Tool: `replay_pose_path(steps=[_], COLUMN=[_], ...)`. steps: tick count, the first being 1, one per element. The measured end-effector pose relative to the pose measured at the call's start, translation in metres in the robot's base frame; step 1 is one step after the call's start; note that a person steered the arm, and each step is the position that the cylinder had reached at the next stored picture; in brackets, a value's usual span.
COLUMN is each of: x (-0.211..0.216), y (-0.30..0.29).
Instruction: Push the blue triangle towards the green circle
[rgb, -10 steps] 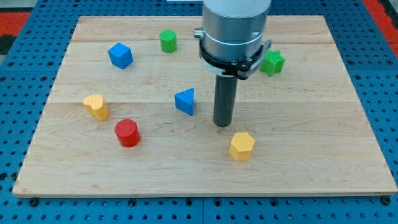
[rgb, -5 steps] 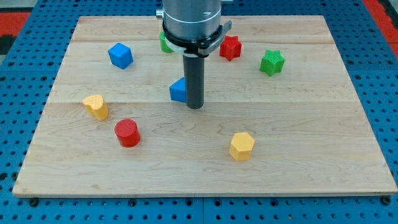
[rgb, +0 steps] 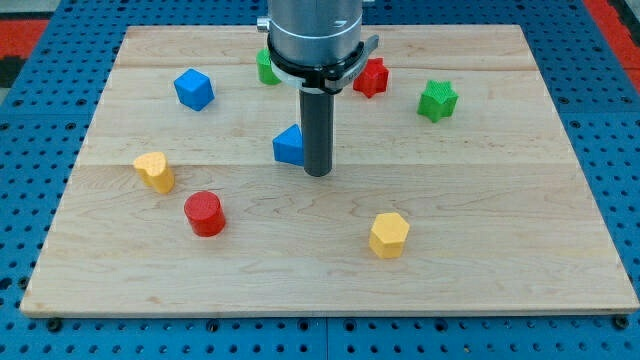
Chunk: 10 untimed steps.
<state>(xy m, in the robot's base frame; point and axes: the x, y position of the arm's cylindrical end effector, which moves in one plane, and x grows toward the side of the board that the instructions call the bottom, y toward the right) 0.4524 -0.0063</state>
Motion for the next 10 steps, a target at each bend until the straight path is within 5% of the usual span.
replay_pose_path(steps=[2,3,4,6,7,8,10], x=[-0.048,0.002,0.006,-0.072,-0.028,-0.012,-0.048], y=[-0.003,0.016,-0.046,-0.009,0.019,-0.022,-0.040])
